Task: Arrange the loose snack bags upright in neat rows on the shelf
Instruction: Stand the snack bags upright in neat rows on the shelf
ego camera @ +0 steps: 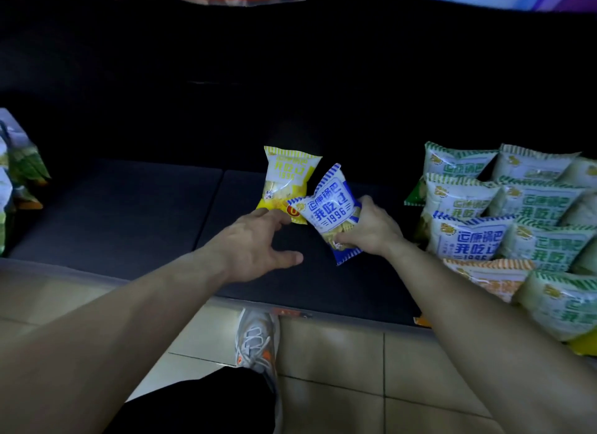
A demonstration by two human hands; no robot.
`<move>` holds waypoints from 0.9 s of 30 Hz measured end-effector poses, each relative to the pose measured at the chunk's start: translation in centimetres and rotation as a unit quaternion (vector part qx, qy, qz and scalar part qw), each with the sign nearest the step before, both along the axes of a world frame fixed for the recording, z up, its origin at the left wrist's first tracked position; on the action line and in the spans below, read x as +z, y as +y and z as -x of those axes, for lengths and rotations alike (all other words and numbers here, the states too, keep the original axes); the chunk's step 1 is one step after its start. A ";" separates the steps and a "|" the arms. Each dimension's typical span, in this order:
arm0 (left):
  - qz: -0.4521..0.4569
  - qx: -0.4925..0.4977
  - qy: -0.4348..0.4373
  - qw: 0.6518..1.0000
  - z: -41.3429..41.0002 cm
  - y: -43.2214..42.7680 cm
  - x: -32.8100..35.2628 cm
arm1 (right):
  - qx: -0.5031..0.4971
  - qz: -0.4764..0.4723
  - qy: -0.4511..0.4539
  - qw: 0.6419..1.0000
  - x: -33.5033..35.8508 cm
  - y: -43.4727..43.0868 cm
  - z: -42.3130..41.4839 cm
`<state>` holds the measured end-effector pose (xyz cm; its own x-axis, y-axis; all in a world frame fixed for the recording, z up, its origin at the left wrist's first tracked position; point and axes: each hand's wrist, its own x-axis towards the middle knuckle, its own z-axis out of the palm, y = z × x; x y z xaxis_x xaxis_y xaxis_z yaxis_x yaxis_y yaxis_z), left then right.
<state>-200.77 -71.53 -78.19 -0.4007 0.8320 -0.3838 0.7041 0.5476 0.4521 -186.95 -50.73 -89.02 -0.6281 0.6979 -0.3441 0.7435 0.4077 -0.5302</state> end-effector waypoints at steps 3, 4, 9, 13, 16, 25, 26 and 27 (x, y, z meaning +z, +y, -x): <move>-0.023 0.011 0.010 1.000 0.6 0.4 1.0 | 0.009 0.006 0.026 1.000 2.5 -1.0 -1.8; -0.039 0.021 0.009 0.999 0.5 0.5 1.7 | 0.020 0.006 0.031 0.999 3.9 -1.4 -2.7; -0.102 0.031 -0.014 0.994 -2.0 1.1 5.0 | 0.079 -0.017 0.033 0.996 11.8 -2.9 -8.0; -0.152 -0.028 -0.059 0.986 -6.8 2.2 7.6 | 0.108 -0.054 0.029 0.992 17.1 -4.4 -12.6; -0.186 -0.045 -0.098 0.977 -10.4 3.1 9.2 | 0.104 -0.070 0.044 0.991 19.4 -5.6 -15.6; -0.204 -0.037 -0.010 0.978 -13.7 4.3 10.3 | 0.126 -0.153 -0.016 0.980 19.6 -4.8 -18.6; -0.194 -0.038 0.006 0.980 -13.4 4.5 10.1 | 0.129 -0.158 -0.030 0.978 19.4 -4.4 -18.7; -0.181 -0.042 0.021 0.982 -13.1 4.7 9.9 | 0.130 -0.162 -0.040 0.977 19.3 -4.0 -18.9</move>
